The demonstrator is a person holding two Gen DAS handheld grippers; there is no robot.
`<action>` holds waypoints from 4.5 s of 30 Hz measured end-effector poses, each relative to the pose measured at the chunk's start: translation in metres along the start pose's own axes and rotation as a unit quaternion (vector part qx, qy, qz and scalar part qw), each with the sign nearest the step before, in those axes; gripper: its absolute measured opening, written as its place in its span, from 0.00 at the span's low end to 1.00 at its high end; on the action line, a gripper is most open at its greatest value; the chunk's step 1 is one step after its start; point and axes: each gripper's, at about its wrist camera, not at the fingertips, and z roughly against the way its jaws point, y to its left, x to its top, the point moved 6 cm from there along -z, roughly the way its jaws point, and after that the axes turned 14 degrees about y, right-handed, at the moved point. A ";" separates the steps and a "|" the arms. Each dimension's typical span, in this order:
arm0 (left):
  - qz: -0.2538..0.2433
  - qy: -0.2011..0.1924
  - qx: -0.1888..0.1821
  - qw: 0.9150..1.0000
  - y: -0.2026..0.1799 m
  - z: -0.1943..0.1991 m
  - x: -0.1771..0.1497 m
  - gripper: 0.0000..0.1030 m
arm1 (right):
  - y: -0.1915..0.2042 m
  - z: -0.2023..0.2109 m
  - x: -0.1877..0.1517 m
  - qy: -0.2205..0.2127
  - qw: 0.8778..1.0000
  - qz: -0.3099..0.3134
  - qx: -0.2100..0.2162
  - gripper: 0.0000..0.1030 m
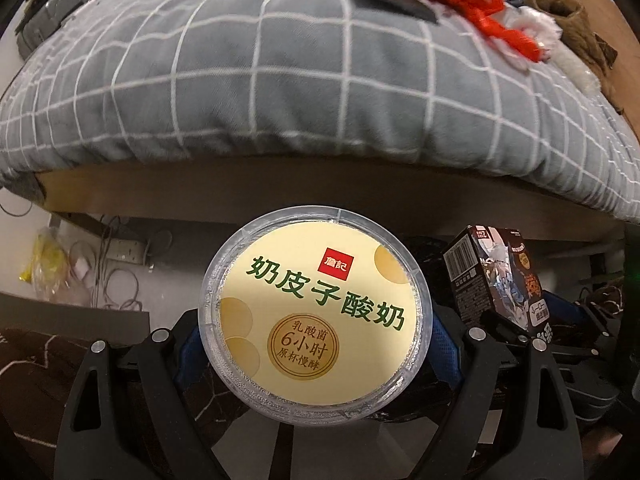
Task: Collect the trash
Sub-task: 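Lift the yogurt cup and snack box and carry both toward the bin, then open the right tool over the bin while the left tool releases the yogurt cup, then raise both tools from the bin back toward the bed, then grasp the black sachet with the left tool while the right tool grasps the clear plastic bag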
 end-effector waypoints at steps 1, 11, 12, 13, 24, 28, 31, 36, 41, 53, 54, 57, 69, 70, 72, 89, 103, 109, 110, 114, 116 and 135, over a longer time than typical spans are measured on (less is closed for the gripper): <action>0.002 0.003 0.001 1.000 0.003 -0.003 0.000 0.82 | -0.001 -0.001 -0.001 0.005 1.000 0.001 0.001 0.85; 0.011 0.029 -0.002 1.000 0.013 -0.026 -0.003 0.83 | -0.003 -0.002 0.002 0.020 1.000 0.008 0.001 0.93; 0.010 0.031 -0.002 0.999 0.012 -0.027 -0.003 0.83 | -0.004 -0.004 0.003 0.021 1.000 0.009 -0.002 0.93; 0.009 0.033 -0.002 0.999 0.012 -0.029 -0.004 0.83 | -0.003 -0.007 0.003 0.023 1.000 0.009 -0.004 0.93; -0.006 0.031 -0.004 0.999 -0.001 -0.029 -0.003 0.83 | -0.020 0.006 0.005 -0.008 1.000 -0.002 -0.026 0.93; -0.016 0.029 -0.015 0.999 -0.018 -0.026 -0.002 0.83 | -0.036 0.027 0.005 -0.037 0.998 -0.014 -0.045 0.93; -0.027 0.024 -0.019 0.999 -0.033 -0.022 -0.001 0.83 | -0.052 0.034 0.001 -0.043 0.998 -0.030 -0.047 0.93; -0.047 0.021 -0.027 0.998 -0.060 -0.021 -0.001 0.83 | -0.079 0.040 -0.005 -0.048 0.996 -0.054 -0.053 0.93; -0.067 0.030 -0.030 0.997 -0.084 -0.028 -0.003 0.83 | -0.104 0.042 -0.009 -0.045 0.995 -0.078 -0.052 0.93; -0.095 0.045 -0.020 0.994 -0.112 -0.059 -0.009 0.89 | -0.138 0.040 -0.016 -0.040 0.992 -0.111 -0.046 0.93; -0.095 0.045 -0.021 0.994 -0.108 -0.062 -0.008 0.93 | -0.139 0.040 -0.015 -0.041 0.992 -0.111 -0.048 0.93; -0.101 0.045 -0.015 0.994 -0.110 -0.067 -0.009 0.94 | -0.138 0.039 -0.014 -0.039 0.992 -0.114 -0.040 0.93; -0.100 0.045 -0.011 0.994 -0.116 -0.069 -0.010 0.94 | -0.130 0.039 -0.011 -0.039 0.993 -0.102 -0.051 0.93; -0.099 0.045 -0.011 0.994 -0.116 -0.069 -0.010 0.94 | -0.128 0.041 -0.010 -0.042 0.993 -0.100 -0.051 0.93; -0.097 0.041 -0.012 0.994 -0.116 -0.065 -0.009 0.94 | -0.127 0.044 -0.009 -0.047 0.993 -0.095 -0.057 0.93; -0.077 -0.023 -0.012 0.997 -0.099 -0.004 0.011 0.94 | -0.110 0.108 0.002 -0.120 0.989 -0.058 -0.068 0.93; -0.037 -0.106 -0.014 0.994 -0.063 0.086 0.065 0.94 | -0.086 0.187 0.054 -0.207 0.976 -0.012 -0.067 0.93; -0.020 -0.120 -0.013 0.992 -0.045 0.103 0.100 0.94 | -0.084 0.199 0.087 -0.218 0.974 -0.002 -0.066 0.93; -0.018 -0.121 -0.011 0.992 -0.042 0.103 0.106 0.94 | -0.083 0.200 0.092 -0.221 0.973 0.000 -0.066 0.93; -0.008 -0.120 -0.007 0.993 -0.035 0.101 0.129 0.94 | -0.080 0.198 0.114 -0.224 0.972 0.009 -0.074 0.93; -0.008 -0.119 -0.001 0.993 -0.035 0.099 0.142 0.94 | -0.079 0.196 0.125 -0.225 0.971 0.012 -0.076 0.93; 0.009 -0.090 -0.004 0.996 -0.021 0.051 0.202 0.93 | -0.065 0.135 0.212 -0.198 0.978 0.020 -0.062 0.83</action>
